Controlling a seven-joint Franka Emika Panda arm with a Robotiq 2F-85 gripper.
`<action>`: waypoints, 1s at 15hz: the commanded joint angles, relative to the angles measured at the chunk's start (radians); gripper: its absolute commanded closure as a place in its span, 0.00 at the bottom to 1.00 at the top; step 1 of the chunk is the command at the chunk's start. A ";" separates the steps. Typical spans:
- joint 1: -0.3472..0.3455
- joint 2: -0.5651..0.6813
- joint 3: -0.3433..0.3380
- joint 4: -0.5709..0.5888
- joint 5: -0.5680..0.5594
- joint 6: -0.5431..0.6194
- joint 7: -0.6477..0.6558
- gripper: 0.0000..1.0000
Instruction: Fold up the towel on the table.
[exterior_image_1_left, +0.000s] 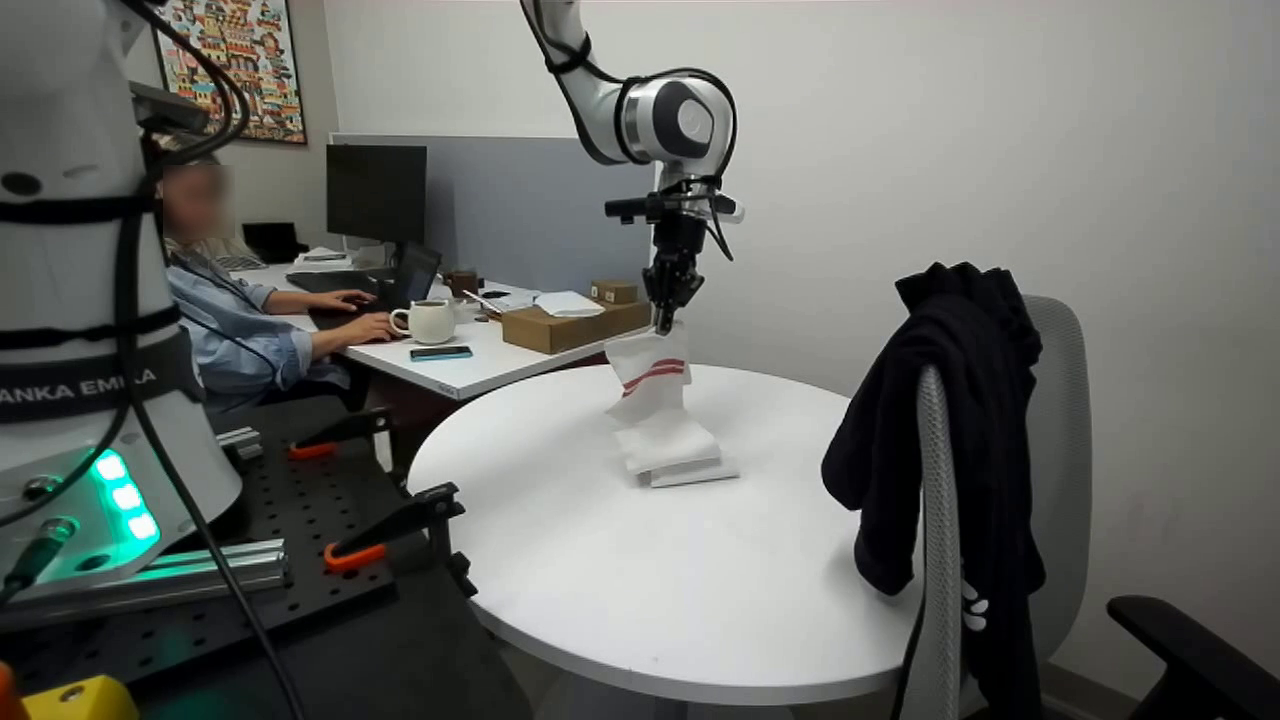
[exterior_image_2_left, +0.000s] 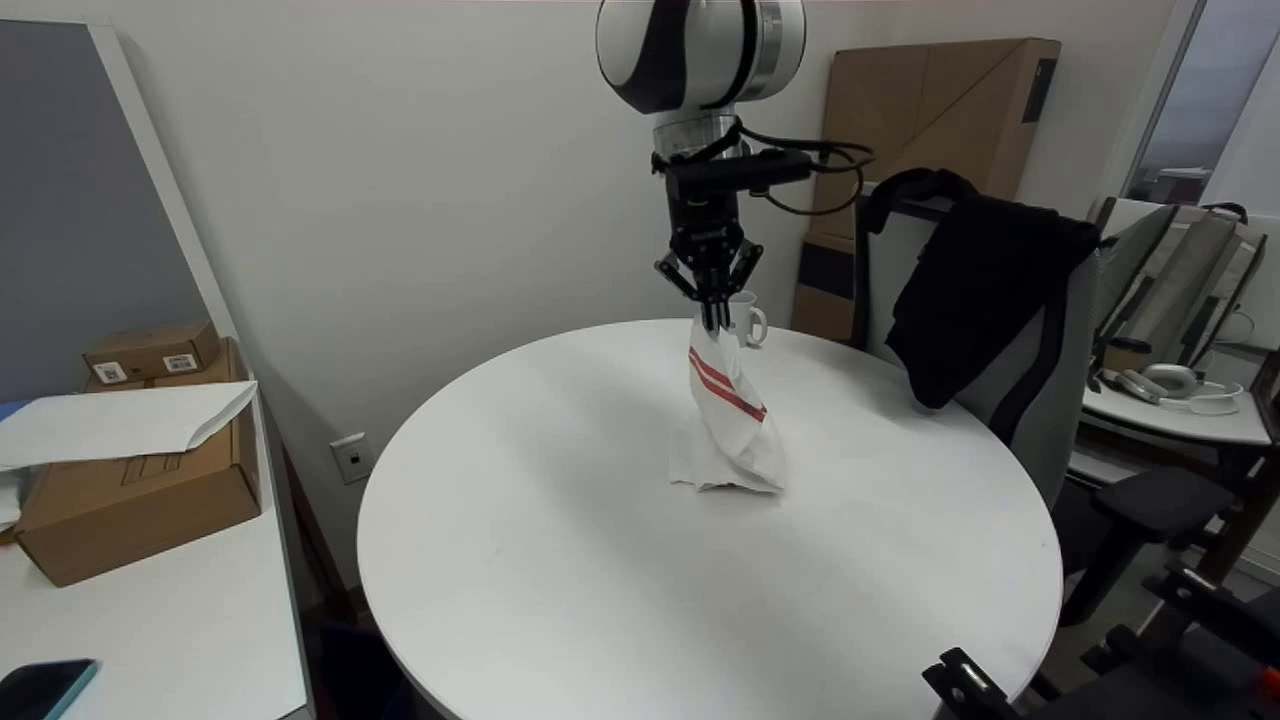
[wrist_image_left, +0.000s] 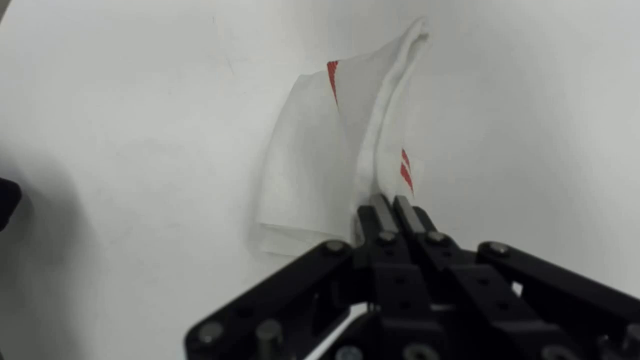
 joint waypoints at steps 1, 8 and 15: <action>0.000 -0.073 -0.019 -0.133 -0.038 0.116 -0.038 0.99; -0.007 -0.087 -0.082 -0.263 -0.156 0.298 -0.051 0.99; -0.004 -0.089 -0.126 -0.358 -0.233 0.394 -0.054 0.50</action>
